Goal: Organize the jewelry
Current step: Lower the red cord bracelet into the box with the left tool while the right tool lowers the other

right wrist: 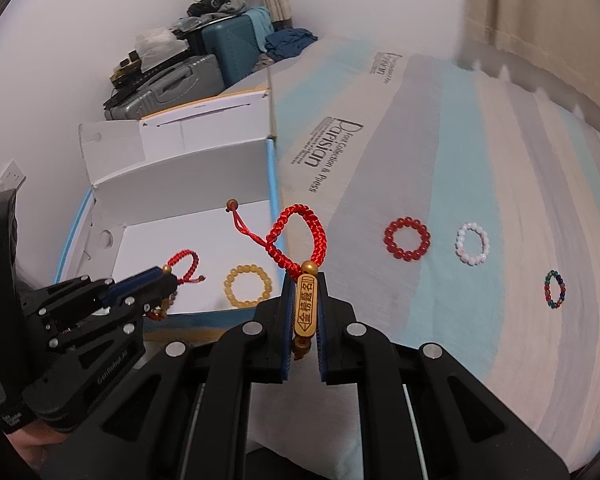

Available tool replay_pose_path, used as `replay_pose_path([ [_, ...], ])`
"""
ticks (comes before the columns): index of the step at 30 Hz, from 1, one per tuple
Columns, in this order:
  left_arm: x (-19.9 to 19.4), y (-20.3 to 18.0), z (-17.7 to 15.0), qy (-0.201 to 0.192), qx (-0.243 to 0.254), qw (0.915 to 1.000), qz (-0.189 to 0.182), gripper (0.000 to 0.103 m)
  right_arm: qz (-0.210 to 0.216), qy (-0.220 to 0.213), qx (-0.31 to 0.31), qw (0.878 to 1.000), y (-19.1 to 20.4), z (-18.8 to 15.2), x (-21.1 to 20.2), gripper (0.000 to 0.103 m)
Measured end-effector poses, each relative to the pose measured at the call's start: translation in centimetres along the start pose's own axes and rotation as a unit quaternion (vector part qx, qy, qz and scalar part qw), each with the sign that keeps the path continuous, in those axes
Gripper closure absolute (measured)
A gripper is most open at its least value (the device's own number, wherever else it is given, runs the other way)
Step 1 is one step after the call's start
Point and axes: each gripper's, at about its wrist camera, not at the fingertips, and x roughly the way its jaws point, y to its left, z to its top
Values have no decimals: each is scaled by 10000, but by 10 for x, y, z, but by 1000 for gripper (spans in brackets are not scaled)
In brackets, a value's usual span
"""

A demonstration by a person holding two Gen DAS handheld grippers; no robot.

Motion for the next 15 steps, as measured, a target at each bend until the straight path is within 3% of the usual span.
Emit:
replay_pose_path([
  [15, -24, 83, -8, -115, -759, 9961, 444, 92, 336, 30, -491, 9982, 78, 11, 18, 94],
])
